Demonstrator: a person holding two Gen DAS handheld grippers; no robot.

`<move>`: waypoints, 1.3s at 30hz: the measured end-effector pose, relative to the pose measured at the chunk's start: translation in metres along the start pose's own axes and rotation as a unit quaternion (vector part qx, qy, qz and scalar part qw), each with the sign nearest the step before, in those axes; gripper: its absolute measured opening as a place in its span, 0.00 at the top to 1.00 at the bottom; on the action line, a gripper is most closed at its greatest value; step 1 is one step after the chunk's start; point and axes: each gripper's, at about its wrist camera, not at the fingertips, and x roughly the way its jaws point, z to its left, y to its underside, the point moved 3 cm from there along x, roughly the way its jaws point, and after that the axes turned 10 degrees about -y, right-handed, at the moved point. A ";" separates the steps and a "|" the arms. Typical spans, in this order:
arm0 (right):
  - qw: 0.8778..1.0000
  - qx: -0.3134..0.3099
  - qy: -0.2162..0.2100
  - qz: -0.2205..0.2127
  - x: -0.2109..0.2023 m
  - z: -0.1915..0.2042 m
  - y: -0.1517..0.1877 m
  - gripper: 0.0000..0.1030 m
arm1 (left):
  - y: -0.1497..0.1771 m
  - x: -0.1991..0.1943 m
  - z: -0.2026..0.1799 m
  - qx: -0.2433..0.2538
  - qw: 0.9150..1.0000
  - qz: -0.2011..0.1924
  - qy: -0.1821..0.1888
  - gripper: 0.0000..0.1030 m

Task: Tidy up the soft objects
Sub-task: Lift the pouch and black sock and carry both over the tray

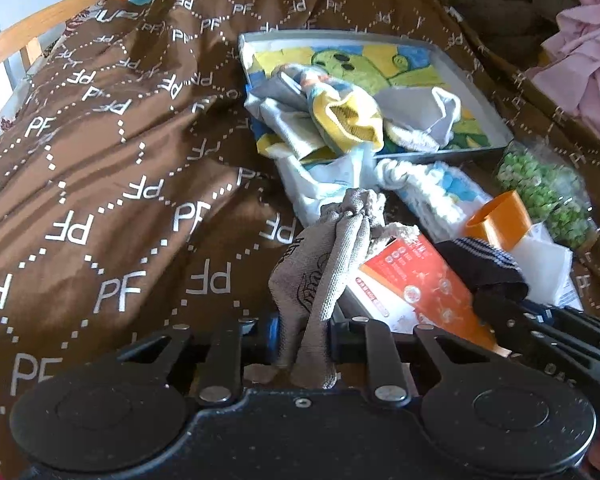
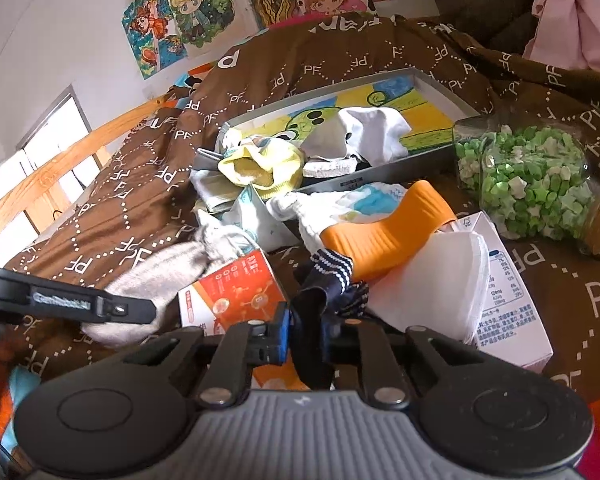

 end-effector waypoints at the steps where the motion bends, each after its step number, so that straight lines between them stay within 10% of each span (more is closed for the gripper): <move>1: 1.000 -0.004 0.003 -0.001 0.000 0.001 0.000 0.87 | 0.000 -0.005 0.001 -0.002 1.000 -0.005 0.002 0.78; 16: 0.997 -0.055 0.011 -0.059 -0.028 0.022 -0.013 0.94 | -0.009 -0.026 -0.002 -0.027 0.996 -0.035 0.074 0.78; 39: 0.990 -0.079 0.002 -0.115 -0.049 0.035 -0.030 0.94 | -0.018 -0.039 0.002 -0.044 0.993 -0.069 0.085 0.78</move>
